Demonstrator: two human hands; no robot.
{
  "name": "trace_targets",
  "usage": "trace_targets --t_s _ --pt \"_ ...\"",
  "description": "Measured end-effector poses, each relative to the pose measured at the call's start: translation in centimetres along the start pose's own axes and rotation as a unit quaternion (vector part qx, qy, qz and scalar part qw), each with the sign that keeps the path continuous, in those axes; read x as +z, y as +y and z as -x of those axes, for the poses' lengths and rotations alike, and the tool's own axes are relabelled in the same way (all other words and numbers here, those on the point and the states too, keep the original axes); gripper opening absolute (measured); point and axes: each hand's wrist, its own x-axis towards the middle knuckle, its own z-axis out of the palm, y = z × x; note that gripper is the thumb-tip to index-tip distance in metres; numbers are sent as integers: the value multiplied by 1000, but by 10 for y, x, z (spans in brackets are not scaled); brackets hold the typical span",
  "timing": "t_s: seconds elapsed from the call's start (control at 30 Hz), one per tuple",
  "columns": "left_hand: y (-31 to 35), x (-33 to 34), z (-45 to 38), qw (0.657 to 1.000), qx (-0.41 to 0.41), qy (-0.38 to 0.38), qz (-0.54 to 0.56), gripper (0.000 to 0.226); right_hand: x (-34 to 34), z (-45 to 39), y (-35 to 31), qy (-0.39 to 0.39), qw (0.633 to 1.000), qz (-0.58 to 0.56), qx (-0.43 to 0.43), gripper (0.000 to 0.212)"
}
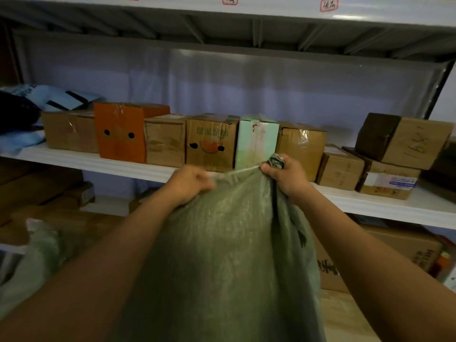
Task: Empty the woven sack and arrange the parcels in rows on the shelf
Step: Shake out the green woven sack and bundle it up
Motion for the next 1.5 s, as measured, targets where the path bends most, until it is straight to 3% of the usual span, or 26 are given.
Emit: trace_targets --t_s 0.03,0.07,0.13,0.2,0.27,0.33,0.43,0.53,0.63,0.7,0.77,0.87,0.93,1.03,1.17,1.27,1.37,1.43,1.5 --pt "-9 4 4 997 -34 -56 -43 11 -3 2 6 -10 999 44 9 5" --pt "-13 5 5 995 -45 -64 -58 13 -7 2 9 -12 997 72 12 8" --pt "-4 3 -4 999 -14 26 -37 16 -14 -2 5 28 998 48 7 14" --pt "21 -2 -11 990 56 129 -2 14 -19 -11 -7 117 993 1 -3 23" --pt "35 0 -9 980 108 157 61 5 -22 -18 -11 181 983 0 -18 27" --pt "24 6 -4 990 87 96 56 7 -22 -16 -1 181 983 33 -1 28" --pt "-10 13 3 998 -5 -37 -55 15 -21 -8 24 147 985 60 70 31" --pt "-9 1 -1 1000 -4 -1 -10 15 -23 -9 25 162 982 62 76 28" --pt "4 -11 0 998 5 -59 35 8 -19 -14 18 196 977 55 65 16" --pt "0 -9 3 995 -3 -97 32 15 -9 -10 16 171 982 48 61 12" --pt "-8 -3 5 995 -23 -80 52 19 6 -2 14 114 992 4 52 19" --pt "-5 6 3 991 -50 -40 114 18 31 13 2 -26 993 -98 61 40" --pt "1 7 1 991 -52 -34 117 16 48 21 -2 -133 985 -74 81 54" --pt "3 5 2 991 -31 -40 121 6 69 28 1 -216 975 -1 56 31" --pt "-18 -6 9 993 -23 -49 106 8 63 24 2 -160 986 -7 38 13" --pt "-44 -13 16 994 -44 -96 -22 6 55 21 1 -88 994 -54 38 12" --pt "-68 -9 23 983 -85 -106 -120 21 52 21 10 -66 993 -71 61 12" --pt "-65 -9 18 986 -84 -40 -137 26 50 22 14 -50 995 -57 70 16" --pt "-41 -19 9 987 -66 111 -95 24 45 18 6 6 998 -44 49 18"
